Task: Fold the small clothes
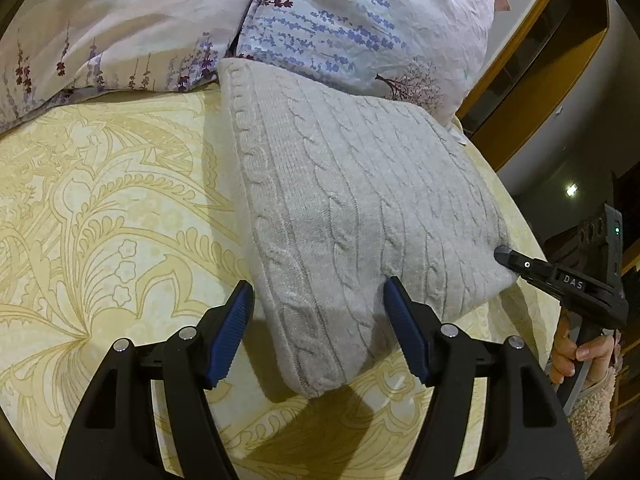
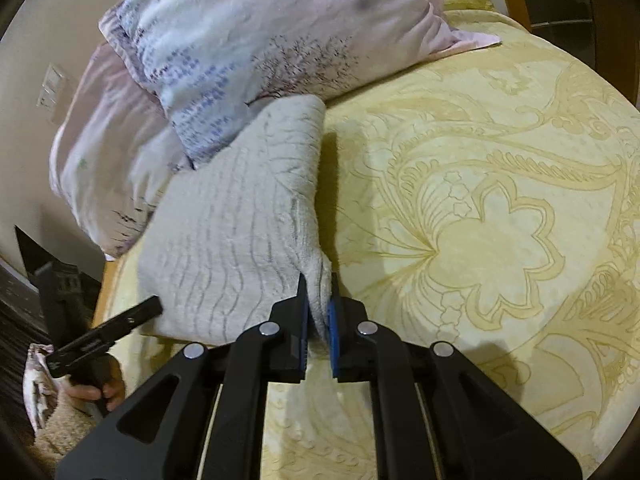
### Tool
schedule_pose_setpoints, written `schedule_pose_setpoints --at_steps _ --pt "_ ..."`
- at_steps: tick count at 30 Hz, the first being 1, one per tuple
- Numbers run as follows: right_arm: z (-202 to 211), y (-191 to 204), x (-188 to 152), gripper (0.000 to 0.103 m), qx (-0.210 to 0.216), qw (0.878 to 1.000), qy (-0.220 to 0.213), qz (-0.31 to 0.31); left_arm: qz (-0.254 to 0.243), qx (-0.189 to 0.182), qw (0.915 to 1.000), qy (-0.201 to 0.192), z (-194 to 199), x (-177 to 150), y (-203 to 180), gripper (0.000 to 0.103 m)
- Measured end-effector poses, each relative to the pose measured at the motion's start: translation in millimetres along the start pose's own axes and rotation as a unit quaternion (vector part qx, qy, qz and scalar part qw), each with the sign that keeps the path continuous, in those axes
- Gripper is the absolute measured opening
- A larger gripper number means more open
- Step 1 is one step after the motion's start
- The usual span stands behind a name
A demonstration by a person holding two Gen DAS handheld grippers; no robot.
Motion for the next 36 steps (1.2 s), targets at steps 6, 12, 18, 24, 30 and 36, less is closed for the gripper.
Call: schedule_pose_setpoints --at_steps 6,12,18,24,30,36 --pt "-4 -5 -2 0.009 0.012 1.0 0.004 -0.011 -0.018 0.017 0.9997 0.001 -5 2 -4 0.071" --pt "-3 -9 -1 0.034 0.01 1.0 0.01 -0.02 -0.023 0.025 0.9994 0.001 -1 0 -2 0.075" --pt "13 -15 27 0.045 0.032 0.998 0.01 -0.05 -0.009 -0.011 0.9999 -0.002 24 13 3 0.083" --pt "-3 -4 82 0.059 0.051 0.996 0.012 -0.068 0.103 -0.053 0.9917 -0.056 44 68 51 0.085" --pt "-57 11 115 0.059 0.074 0.991 0.061 -0.093 0.161 -0.064 0.9841 -0.04 7 106 79 0.084" --pt "-88 16 123 0.04 0.089 0.988 0.07 -0.1 0.184 -0.062 0.9805 -0.027 -28 119 89 0.077"
Point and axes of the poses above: each gripper's, at about its wrist camera, not at the fingertips, and z roughly against the way its jaws point, y to its left, x to its top, the point moved 7 cm from there along -z, roughly the way its jaws point, and after that the axes turned 11 degrees about -x, right-handed, at the moved point
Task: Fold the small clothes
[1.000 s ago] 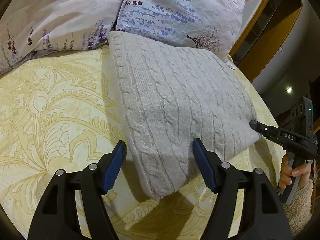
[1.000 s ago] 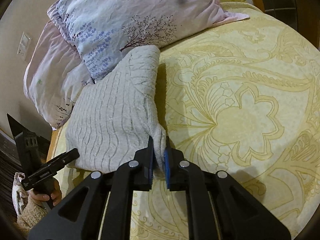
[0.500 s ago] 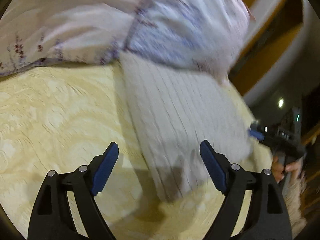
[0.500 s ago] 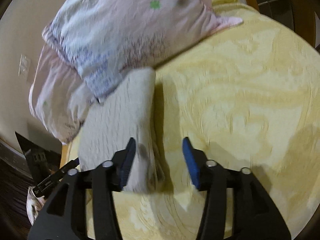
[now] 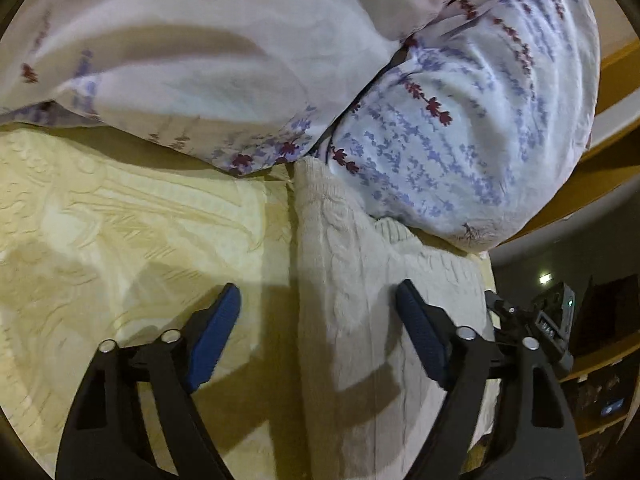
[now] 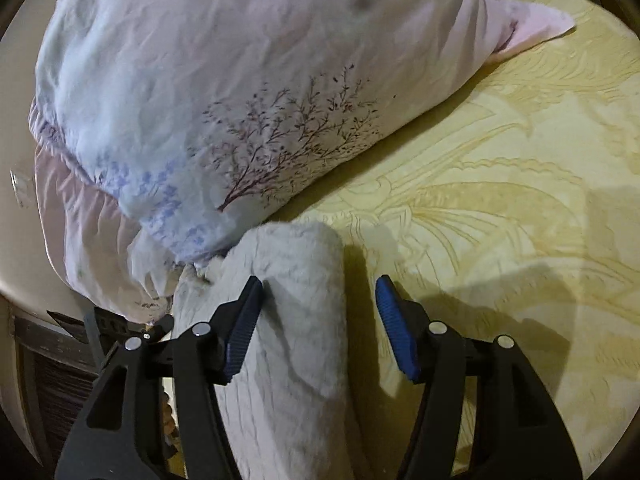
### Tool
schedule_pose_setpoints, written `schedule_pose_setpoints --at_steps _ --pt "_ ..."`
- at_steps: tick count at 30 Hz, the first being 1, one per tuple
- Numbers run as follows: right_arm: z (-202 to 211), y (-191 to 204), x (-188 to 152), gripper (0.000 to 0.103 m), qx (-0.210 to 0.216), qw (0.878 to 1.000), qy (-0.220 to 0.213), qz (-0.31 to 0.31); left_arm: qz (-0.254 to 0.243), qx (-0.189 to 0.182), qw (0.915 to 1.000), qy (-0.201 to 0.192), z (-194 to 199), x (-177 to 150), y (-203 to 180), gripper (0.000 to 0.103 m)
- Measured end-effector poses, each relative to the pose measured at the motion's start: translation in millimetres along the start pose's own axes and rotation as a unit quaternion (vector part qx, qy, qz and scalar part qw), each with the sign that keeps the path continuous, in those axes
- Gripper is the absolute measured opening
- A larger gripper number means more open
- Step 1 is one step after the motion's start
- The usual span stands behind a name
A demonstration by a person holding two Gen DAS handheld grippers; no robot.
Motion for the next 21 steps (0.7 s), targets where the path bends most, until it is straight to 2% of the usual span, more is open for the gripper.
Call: schedule_pose_setpoints --at_steps 1,3,5,6,8,11,15,18,21 --pt "-2 3 0 0.023 0.011 1.0 0.0 0.004 0.001 -0.006 1.0 -0.001 -2 1 -1 0.074" --pt "2 9 1 0.011 0.014 0.999 -0.018 0.031 0.001 -0.031 0.9995 -0.004 -8 5 -5 0.06" --pt "19 18 2 0.009 0.012 0.996 -0.062 0.068 -0.004 -0.051 0.9987 0.001 -17 8 -11 0.042" --pt "26 20 2 0.008 0.015 0.994 -0.075 0.075 -0.013 -0.047 0.9988 0.001 -20 9 -13 0.04" --pt "41 22 4 0.008 0.02 0.99 -0.106 0.086 -0.041 -0.04 0.9983 -0.004 -21 9 -18 0.024" --pt "50 15 3 0.007 0.0 0.987 -0.134 0.092 -0.058 -0.052 0.9967 -0.02 -17 7 -25 0.016" --pt "16 -13 -2 0.007 -0.062 0.993 -0.079 0.059 -0.065 -0.038 0.9967 -0.031 -14 5 -21 0.013" --pt "6 -15 -9 0.007 -0.078 0.994 -0.054 0.054 -0.065 -0.044 0.9961 -0.041 -10 -1 -21 0.013" --pt "11 -4 -7 0.01 -0.07 0.993 -0.056 0.07 -0.077 -0.042 0.9954 -0.039 -9 -6 -22 0.013"
Point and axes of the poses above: each gripper's, at about its wrist camera, not at the fingertips, and z roughly against the way its jaws point, y to its left, x to its top, the point moved 7 cm from there along -z, roughly the way its jaws point, and after that the axes turned 11 degrees about -x, right-handed, at the moved point
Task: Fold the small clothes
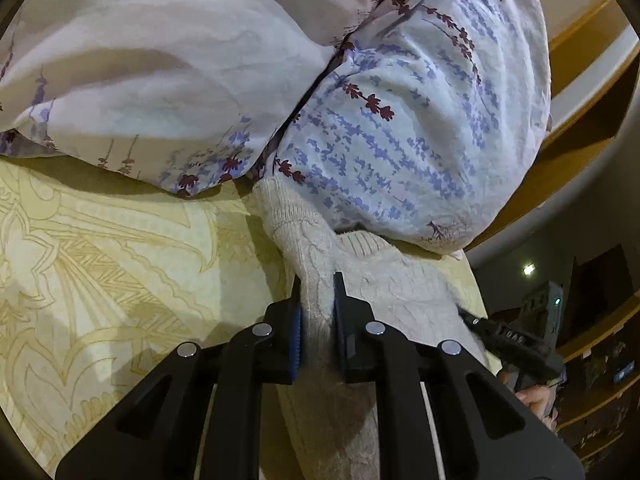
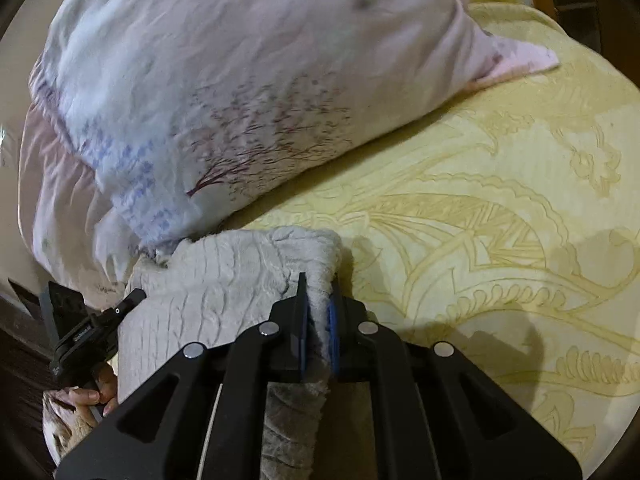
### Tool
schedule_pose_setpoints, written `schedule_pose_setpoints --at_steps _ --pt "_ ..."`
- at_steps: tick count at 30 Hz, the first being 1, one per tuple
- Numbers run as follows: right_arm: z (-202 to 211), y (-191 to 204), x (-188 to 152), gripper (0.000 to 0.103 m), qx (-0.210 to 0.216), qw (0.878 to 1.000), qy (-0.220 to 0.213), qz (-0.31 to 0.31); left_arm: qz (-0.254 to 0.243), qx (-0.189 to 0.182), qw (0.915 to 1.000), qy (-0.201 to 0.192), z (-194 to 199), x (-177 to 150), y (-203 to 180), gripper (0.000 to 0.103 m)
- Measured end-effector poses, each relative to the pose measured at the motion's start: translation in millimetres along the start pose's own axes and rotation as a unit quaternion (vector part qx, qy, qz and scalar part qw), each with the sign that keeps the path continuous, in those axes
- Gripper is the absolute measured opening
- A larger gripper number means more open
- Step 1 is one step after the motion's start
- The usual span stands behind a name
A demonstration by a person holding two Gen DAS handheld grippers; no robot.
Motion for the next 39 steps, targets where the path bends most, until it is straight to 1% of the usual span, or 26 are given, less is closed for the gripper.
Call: schedule_pose_setpoints --at_steps 1,2,4,6,7,8,9,10,11,13,14,15,16,17,18,20,23,27,28,29,30,31,33,35,37,39 --pt "1 2 2 0.019 0.007 1.0 0.001 -0.005 0.004 0.001 1.0 0.002 1 2 2 0.013" --pt "2 2 7 0.023 0.021 1.0 0.004 -0.02 0.017 -0.003 0.9998 0.008 -3 4 3 0.014" --pt "1 1 13 0.038 0.043 0.998 0.009 -0.037 0.025 -0.001 0.9996 0.01 -2 10 6 0.017" --pt "-5 2 18 0.04 0.049 0.998 0.015 -0.045 0.032 0.01 0.9994 0.013 -3 15 12 0.023" --pt "-9 2 20 0.037 0.05 0.997 0.02 -0.048 0.041 0.015 0.9989 0.015 -7 18 15 0.032" --pt "-12 2 20 0.03 0.051 0.997 0.023 -0.049 0.057 0.016 0.9982 0.011 -11 21 19 0.033" --pt "-13 4 20 0.009 0.062 0.997 0.022 -0.046 0.063 0.013 0.9979 0.009 -13 23 22 0.033" --pt "-11 5 21 0.009 0.065 0.997 0.016 -0.043 0.063 0.01 0.9979 0.007 -15 24 22 0.027" --pt "-3 7 22 0.009 0.07 0.997 -0.004 -0.036 0.052 0.004 0.9986 0.005 -15 25 19 0.012" --pt "21 12 26 0.008 0.098 0.994 -0.054 -0.02 0.015 -0.004 0.9999 -0.006 -9 26 7 0.008" --pt "37 15 29 0.008 0.125 0.989 -0.082 -0.017 -0.004 -0.02 0.9995 -0.025 0 26 -1 0.007" --pt "46 16 29 0.008 0.138 0.985 -0.098 -0.016 -0.014 -0.04 0.9982 -0.043 8 27 -7 0.007" --pt "52 16 29 0.008 0.141 0.984 -0.109 -0.013 -0.019 -0.049 0.9971 -0.056 13 27 -9 0.007" --pt "52 13 28 0.008 0.131 0.985 -0.111 -0.008 -0.022 -0.052 0.9963 -0.065 17 28 -8 0.007" --pt "42 8 26 0.008 0.102 0.99 -0.096 -0.007 -0.021 -0.048 0.9967 -0.063 16 27 -6 0.007" --pt "17 -4 21 0.008 0.059 0.997 -0.054 -0.021 -0.005 -0.01 0.9991 -0.042 7 24 9 0.006" --pt "-11 -6 17 0.008 0.035 0.999 -0.015 -0.033 0.02 0.014 0.9993 -0.027 -4 22 22 0.007" --pt "-22 5 19 0.011 0.018 0.999 0.003 -0.028 0.017 0.039 0.999 -0.015 -13 22 22 0.007" --pt "-19 6 19 0.019 0.017 0.999 0.001 -0.029 0.021 0.039 0.9989 -0.014 -13 22 22 0.011" --pt "-13 4 19 0.024 0.018 0.999 -0.003 -0.031 0.031 0.034 0.9988 -0.015 -10 22 21 0.018" --pt "-2 -1 17 0.032 0.021 0.999 -0.01 -0.037 0.038 0.028 0.9988 -0.013 -6 19 21 0.024" --pt "9 -4 13 0.04 0.032 0.999 -0.014 -0.04 0.045 0.024 0.9986 -0.012 -1 17 20 0.041" --pt "24 -8 3 0.045 0.048 0.998 -0.016 -0.038 0.054 0.02 0.9982 -0.018 15 7 13 0.06" --pt "32 -8 -9 0.048 0.058 0.998 -0.011 -0.034 0.048 0.012 0.9986 -0.017 29 -2 7 0.063" --pt "35 -11 -22 0.051 0.07 0.997 0.007 -0.036 0.047 0.003 0.9989 -0.01 38 -13 2 0.068" --pt "30 -9 -36 0.051 0.082 0.995 0.028 -0.041 0.043 0.001 0.9991 0.004 42 -28 -4 0.07"
Point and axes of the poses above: each gripper's, at about its wrist camera, not at the fingertips, and z roughly against the way its jaws point, y to its left, x to its top, the point moved 7 cm from there along -z, roughly the way its jaws point, and after that the axes turned 11 degrees about -x, right-handed, at the moved point
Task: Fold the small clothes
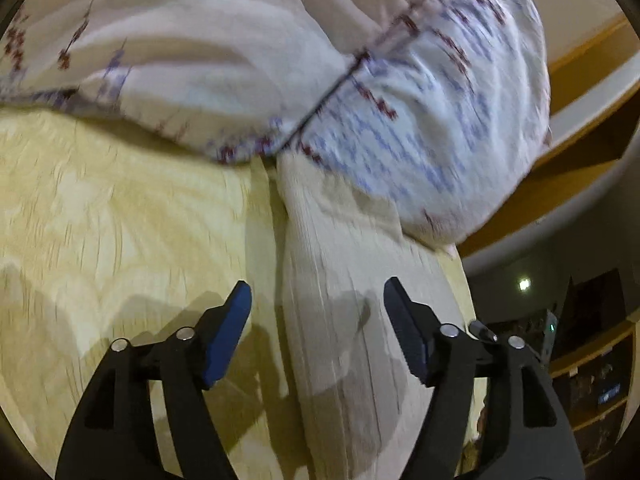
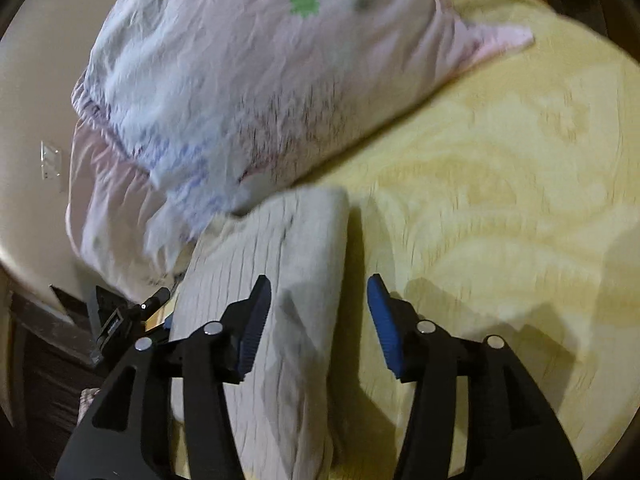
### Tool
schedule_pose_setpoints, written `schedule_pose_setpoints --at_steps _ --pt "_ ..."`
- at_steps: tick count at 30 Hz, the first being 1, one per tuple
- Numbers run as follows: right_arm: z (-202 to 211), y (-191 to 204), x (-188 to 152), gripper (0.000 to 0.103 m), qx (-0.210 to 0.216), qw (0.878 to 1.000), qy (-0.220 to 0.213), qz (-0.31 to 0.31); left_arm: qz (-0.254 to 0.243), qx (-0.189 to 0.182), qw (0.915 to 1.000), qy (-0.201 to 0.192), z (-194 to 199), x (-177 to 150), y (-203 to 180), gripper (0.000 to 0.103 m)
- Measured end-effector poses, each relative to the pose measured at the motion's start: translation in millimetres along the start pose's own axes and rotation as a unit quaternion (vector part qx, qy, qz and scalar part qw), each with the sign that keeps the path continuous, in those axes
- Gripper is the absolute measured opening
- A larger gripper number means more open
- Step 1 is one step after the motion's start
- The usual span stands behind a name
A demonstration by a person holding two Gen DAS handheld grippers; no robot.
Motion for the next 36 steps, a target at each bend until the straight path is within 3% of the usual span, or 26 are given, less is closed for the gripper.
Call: schedule_pose_setpoints --at_steps 5,7,9,11,13,14,15,21,27,33,36 --pt "7 -5 -13 0.05 0.002 1.0 -0.001 0.008 -0.009 -0.002 0.9996 0.028 3 -30 -6 0.074" --pt "7 -8 -18 0.011 -0.01 1.0 -0.003 0.025 -0.011 0.004 0.9995 0.031 -4 -35 -6 0.076" --pt "9 -17 -19 0.011 -0.039 0.999 -0.01 0.029 -0.009 0.003 0.9994 0.033 -6 -33 -6 0.078" --pt "11 -13 -16 0.012 -0.031 0.999 -0.017 0.03 -0.006 0.005 0.9994 0.033 -9 -32 -7 0.079" --pt "15 -10 -12 0.03 -0.01 1.0 -0.015 0.018 -0.006 0.0 0.9993 0.036 -10 -32 -6 0.081" --pt "14 -9 -10 0.053 -0.002 1.0 -0.013 0.013 -0.005 -0.003 0.9992 0.039 -14 -32 -7 0.082" --pt "14 -7 -8 0.061 0.005 1.0 -0.012 0.01 -0.003 -0.004 0.9992 0.041 -17 -32 -8 0.083" --pt "-12 -2 -4 0.063 0.005 0.999 0.039 0.007 -0.003 -0.015 0.9986 0.05 -28 -33 -10 0.086" --pt "-21 11 -5 0.065 0.019 0.998 0.048 0.028 -0.029 -0.003 0.9982 0.052 -36 -35 -17 0.086" --pt "-28 21 -13 0.044 0.045 0.996 0.065 0.038 -0.059 0.017 0.9966 0.055 -42 -37 -24 0.085" --pt "-26 22 -15 0.032 0.071 0.995 0.071 0.024 -0.046 0.007 0.9975 0.053 -43 -35 -22 0.072"
Point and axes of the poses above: each gripper's, at about its wrist camera, not at the fingertips, and z roughly against the way its jaws point, y to its left, x to its top, the point moved 7 cm from there along -z, roughly the way its jaws point, and after that the axes turned 11 degrees about -x, right-handed, at the moved point
